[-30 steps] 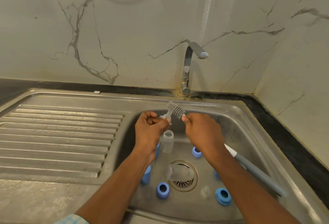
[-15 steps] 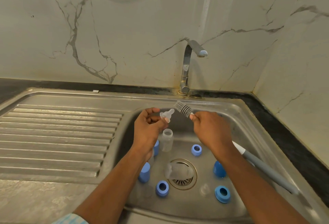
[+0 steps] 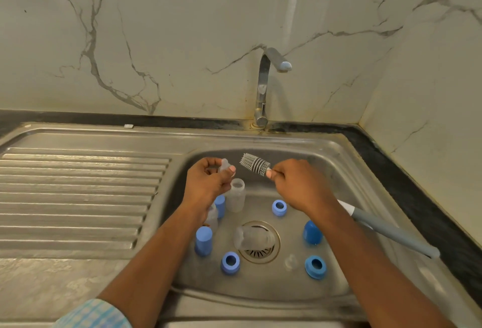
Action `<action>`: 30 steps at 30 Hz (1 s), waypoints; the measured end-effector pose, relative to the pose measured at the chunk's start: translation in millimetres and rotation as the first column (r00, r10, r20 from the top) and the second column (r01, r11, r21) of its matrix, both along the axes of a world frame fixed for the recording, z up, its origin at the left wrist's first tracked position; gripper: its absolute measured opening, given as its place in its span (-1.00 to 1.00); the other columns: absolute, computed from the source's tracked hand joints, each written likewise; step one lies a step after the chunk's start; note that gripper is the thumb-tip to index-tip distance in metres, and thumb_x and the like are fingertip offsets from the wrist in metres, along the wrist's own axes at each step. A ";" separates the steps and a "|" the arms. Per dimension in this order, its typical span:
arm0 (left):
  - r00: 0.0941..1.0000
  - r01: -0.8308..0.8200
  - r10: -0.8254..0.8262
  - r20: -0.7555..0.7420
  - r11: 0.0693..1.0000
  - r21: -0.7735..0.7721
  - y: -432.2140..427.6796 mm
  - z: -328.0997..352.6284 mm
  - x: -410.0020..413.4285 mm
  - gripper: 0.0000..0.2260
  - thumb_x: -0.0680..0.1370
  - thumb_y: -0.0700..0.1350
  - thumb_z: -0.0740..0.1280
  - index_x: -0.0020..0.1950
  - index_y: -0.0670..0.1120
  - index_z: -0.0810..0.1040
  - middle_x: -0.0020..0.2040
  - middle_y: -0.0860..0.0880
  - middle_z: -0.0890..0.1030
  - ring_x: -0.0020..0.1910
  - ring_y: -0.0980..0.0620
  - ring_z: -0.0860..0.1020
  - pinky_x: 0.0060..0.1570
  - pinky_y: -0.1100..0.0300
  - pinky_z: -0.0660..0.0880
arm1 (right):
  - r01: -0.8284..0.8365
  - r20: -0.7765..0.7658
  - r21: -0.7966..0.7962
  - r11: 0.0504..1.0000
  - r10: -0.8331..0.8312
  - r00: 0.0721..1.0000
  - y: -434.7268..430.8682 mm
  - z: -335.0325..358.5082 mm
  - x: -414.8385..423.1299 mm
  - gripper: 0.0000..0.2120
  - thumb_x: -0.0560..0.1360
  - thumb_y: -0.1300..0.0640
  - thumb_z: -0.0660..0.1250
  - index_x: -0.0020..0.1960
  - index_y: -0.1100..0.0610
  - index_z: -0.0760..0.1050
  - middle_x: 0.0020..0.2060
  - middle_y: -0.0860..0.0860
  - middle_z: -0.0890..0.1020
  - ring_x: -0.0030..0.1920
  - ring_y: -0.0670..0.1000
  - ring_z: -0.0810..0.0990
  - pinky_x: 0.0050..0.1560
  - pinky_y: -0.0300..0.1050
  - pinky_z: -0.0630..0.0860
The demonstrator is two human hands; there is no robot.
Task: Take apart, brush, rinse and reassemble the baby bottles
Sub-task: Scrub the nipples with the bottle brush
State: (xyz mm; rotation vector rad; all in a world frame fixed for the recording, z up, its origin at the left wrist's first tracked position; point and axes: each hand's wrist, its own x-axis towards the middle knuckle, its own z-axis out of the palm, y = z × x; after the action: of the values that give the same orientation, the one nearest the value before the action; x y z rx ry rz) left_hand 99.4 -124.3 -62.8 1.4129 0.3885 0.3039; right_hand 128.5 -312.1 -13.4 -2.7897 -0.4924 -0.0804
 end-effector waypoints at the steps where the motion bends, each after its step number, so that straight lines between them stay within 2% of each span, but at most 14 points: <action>1: 1.000 -0.004 0.004 0.000 0.994 0.107 0.5 -2.0 0.8 -0.80 0.50 -0.12 0.51 0.06 -0.09 0.57 -0.04 -0.09 0.70 -0.06 -0.04 0.70 -0.07 0.12 0.64 | 0.025 -0.020 0.005 1.000 -0.025 0.999 -3.4 -0.2 1.4 -0.57 0.63 -0.06 0.20 -0.38 0.03 0.29 -0.47 -0.03 0.42 -0.36 0.08 0.44 -0.38 -0.11 0.24; 3: 1.000 0.011 -0.010 -0.005 0.942 0.336 -2.9 -7.1 0.8 -0.82 0.52 -0.01 0.49 0.02 -0.02 0.55 -0.04 -0.01 0.69 -0.04 0.02 0.67 0.00 0.09 0.61 | 0.067 -0.062 0.005 0.998 -0.066 0.996 -10.6 -1.9 4.0 -0.57 0.61 -0.04 0.23 -0.40 0.04 0.28 -0.48 -0.01 0.41 -0.36 0.10 0.43 -0.36 -0.10 0.26; 6: 0.996 0.081 -0.080 -0.026 0.840 0.537 -16.3 -12.6 5.6 -0.83 0.51 0.02 0.48 -0.01 0.01 0.56 -0.05 0.06 0.67 -0.06 0.12 0.64 0.00 0.15 0.55 | 0.109 -0.084 0.027 0.994 -0.106 0.991 -20.1 -4.7 11.3 -0.58 0.61 -0.03 0.25 -0.39 0.02 0.28 -0.46 -0.01 0.39 -0.33 0.10 0.42 -0.34 -0.12 0.28; 8: 0.988 0.143 -0.141 -0.061 0.703 0.696 -25.3 -12.7 15.9 -0.83 0.48 0.04 0.50 -0.02 0.02 0.61 -0.05 0.12 0.62 -0.08 0.13 0.59 -0.05 0.17 0.49 | 0.123 -0.089 0.058 0.991 -0.118 0.989 -27.1 -6.6 17.3 -0.58 0.61 -0.02 0.25 -0.39 0.01 0.26 -0.46 -0.01 0.38 -0.35 0.09 0.39 -0.36 -0.12 0.25; 10: 0.970 0.229 -0.192 -0.147 0.533 0.814 -33.4 -13.3 31.1 -0.80 0.47 0.02 0.51 0.03 -0.01 0.65 -0.05 0.06 0.59 -0.06 0.05 0.56 -0.07 0.15 0.45 | 0.139 -0.112 0.075 0.987 -0.131 0.985 -34.1 -10.0 22.1 -0.58 0.62 -0.01 0.25 -0.39 0.02 0.27 -0.46 -0.01 0.38 -0.40 0.05 0.37 -0.38 -0.12 0.24; 13: 0.928 0.369 -0.219 -0.303 0.413 0.832 -42.8 -22.6 60.5 -0.79 0.47 -0.05 0.52 0.06 -0.07 0.65 -0.06 -0.03 0.65 -0.02 -0.08 0.60 -0.03 0.08 0.53 | 0.172 -0.165 0.082 0.982 -0.157 0.974 -44.8 -18.2 30.7 -0.58 0.62 -0.01 0.26 -0.38 0.04 0.29 -0.47 0.02 0.41 -0.44 0.02 0.36 -0.40 -0.13 0.25; 15: 0.905 0.422 -0.198 -0.376 0.327 0.846 -42.2 -31.0 72.1 -0.77 0.46 -0.09 0.51 0.10 -0.06 0.65 0.02 -0.06 0.66 0.04 -0.13 0.60 0.00 0.05 0.54 | 0.182 -0.184 0.089 0.979 -0.163 0.969 -45.2 -21.9 33.8 -0.59 0.61 -0.01 0.26 -0.38 0.06 0.30 -0.47 0.02 0.42 -0.43 0.03 0.38 -0.39 -0.13 0.26; 20: 0.877 0.467 -0.162 -0.452 0.072 0.881 -56.6 -55.1 95.6 -0.72 0.49 -0.15 0.39 0.20 0.03 0.61 0.16 -0.07 0.62 0.13 -0.17 0.57 -0.04 0.11 0.43 | 0.191 -0.202 0.106 0.976 -0.167 0.965 -49.3 -30.6 45.7 -0.61 0.60 -0.03 0.27 -0.36 0.05 0.31 -0.45 0.01 0.42 -0.38 0.06 0.43 -0.35 -0.13 0.29; 24: 0.870 0.440 -0.108 -0.481 -0.271 0.856 -64.9 -66.8 109.0 -0.75 0.53 -0.11 0.38 0.20 0.05 0.58 0.16 -0.03 0.62 0.24 -0.09 0.50 0.22 0.10 0.29 | 0.192 -0.214 0.080 0.978 -0.171 0.962 -48.3 -37.2 51.6 -0.63 0.59 -0.03 0.28 -0.33 0.08 0.34 -0.44 0.02 0.41 -0.31 0.13 0.46 -0.35 -0.12 0.28; 26: 0.874 0.415 -0.074 -0.481 -0.403 0.816 -67.0 -71.2 113.5 -0.77 0.54 -0.09 0.38 0.20 0.04 0.59 0.14 -0.01 0.62 0.25 -0.06 0.48 0.24 0.10 0.25 | 0.187 -0.218 0.064 0.980 -0.169 0.961 -48.1 -39.1 53.2 -0.62 0.60 -0.02 0.28 -0.33 0.09 0.33 -0.44 0.02 0.39 -0.29 0.14 0.45 -0.37 -0.13 0.26; 28: 0.874 0.401 -0.054 -0.482 -0.479 0.781 -68.7 -76.4 116.1 -0.78 0.54 -0.10 0.38 0.18 0.04 0.59 0.13 0.02 0.62 0.24 -0.04 0.48 0.21 0.10 0.25 | 0.178 -0.216 0.055 0.982 -0.162 0.963 -48.1 -40.4 55.1 -0.68 0.60 -0.03 0.27 -0.25 0.12 0.39 -0.42 0.01 0.39 -0.26 0.14 0.46 -0.29 -0.13 0.31; 30: 0.870 0.404 -0.044 -0.492 -0.508 0.760 -68.9 -83.6 116.9 -0.79 0.54 -0.10 0.37 0.18 0.04 0.59 0.14 0.03 0.62 0.24 -0.04 0.49 0.22 0.09 0.24 | 0.170 -0.207 0.051 0.984 -0.156 0.966 -47.3 -41.3 56.3 -0.74 0.60 -0.04 0.27 -0.17 0.11 0.44 -0.41 0.00 0.39 -0.24 0.14 0.47 -0.22 -0.11 0.34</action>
State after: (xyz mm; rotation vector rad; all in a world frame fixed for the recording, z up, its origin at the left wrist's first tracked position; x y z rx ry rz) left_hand 216.3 -193.2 -146.4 3.4640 -0.3539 -0.0855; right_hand 184.8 -359.5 -54.7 -2.7268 -0.2052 0.1476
